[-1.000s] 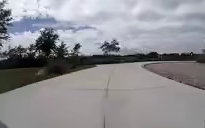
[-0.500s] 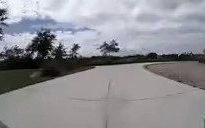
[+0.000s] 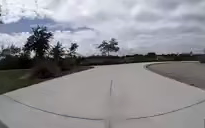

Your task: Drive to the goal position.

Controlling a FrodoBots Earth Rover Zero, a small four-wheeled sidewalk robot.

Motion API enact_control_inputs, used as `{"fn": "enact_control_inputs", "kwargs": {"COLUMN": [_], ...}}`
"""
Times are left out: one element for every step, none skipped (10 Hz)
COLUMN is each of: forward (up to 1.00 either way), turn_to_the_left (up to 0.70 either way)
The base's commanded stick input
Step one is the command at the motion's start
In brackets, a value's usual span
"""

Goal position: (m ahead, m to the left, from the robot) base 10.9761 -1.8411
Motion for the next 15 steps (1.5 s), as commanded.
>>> {"fn": "enact_control_inputs", "kwargs": {"forward": [0.85, 0.85, 0.85, 0.85, 0.85, 0.85, 0.85, 0.85, 0.85, 0.85, 0.85, 0.85, 0.85, 0.85, 0.85], "turn_to_the_left": [0.0, 0.0, 0.0, 0.0, 0.0, 0.0, 0.0, 0.0, 0.0, 0.0, -0.34, -0.34, -0.29, 0.0, 0.0]}}
